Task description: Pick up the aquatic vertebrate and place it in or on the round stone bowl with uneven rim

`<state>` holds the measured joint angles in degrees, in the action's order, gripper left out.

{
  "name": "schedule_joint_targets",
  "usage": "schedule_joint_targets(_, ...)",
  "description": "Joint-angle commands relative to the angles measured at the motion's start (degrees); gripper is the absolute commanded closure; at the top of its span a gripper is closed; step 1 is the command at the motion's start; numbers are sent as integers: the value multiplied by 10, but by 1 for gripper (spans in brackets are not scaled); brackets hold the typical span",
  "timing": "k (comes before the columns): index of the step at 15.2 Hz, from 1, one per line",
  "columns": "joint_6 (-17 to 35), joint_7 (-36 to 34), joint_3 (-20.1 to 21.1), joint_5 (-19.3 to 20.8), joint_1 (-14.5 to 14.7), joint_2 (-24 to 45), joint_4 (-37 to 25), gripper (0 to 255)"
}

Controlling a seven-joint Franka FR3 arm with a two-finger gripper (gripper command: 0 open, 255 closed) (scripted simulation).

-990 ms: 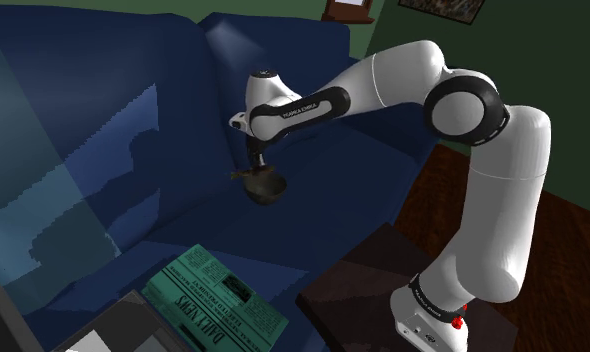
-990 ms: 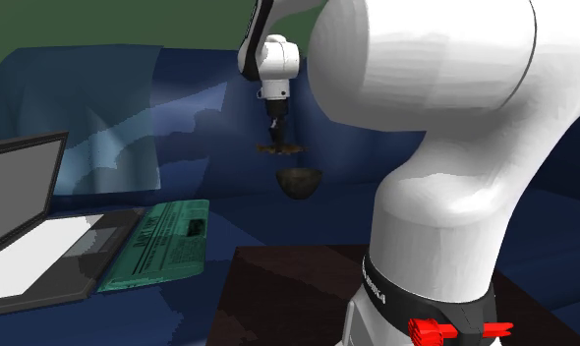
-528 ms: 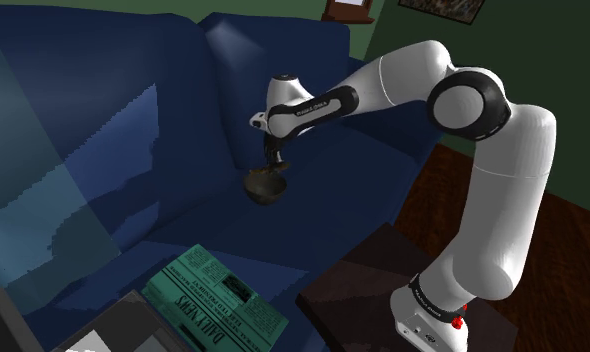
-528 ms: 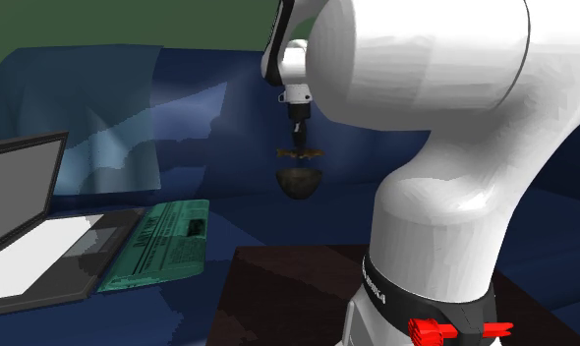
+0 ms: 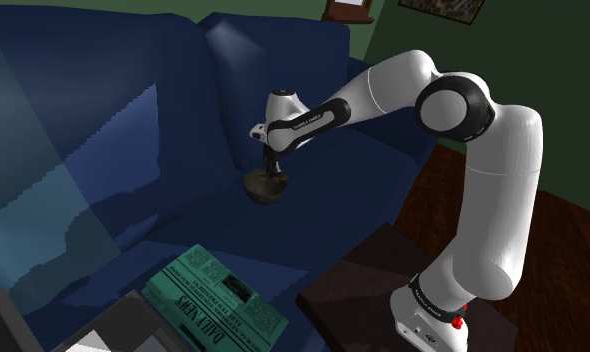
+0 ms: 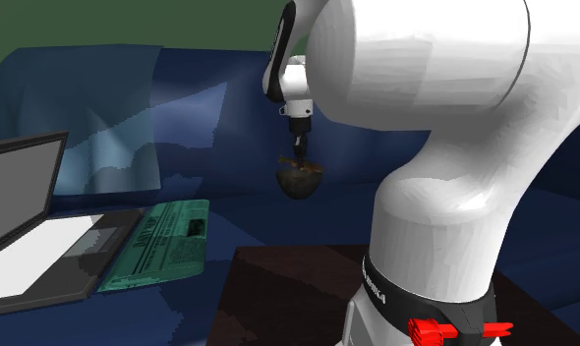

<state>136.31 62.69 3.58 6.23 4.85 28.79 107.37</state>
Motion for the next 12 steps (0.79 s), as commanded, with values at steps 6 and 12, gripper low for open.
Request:
schedule_joint_targets(6, 12, -2, -1, 2, 1, 14, -2, 255)
schedule_joint_targets(12, 12, -2, -1, 2, 1, 14, -2, 0)
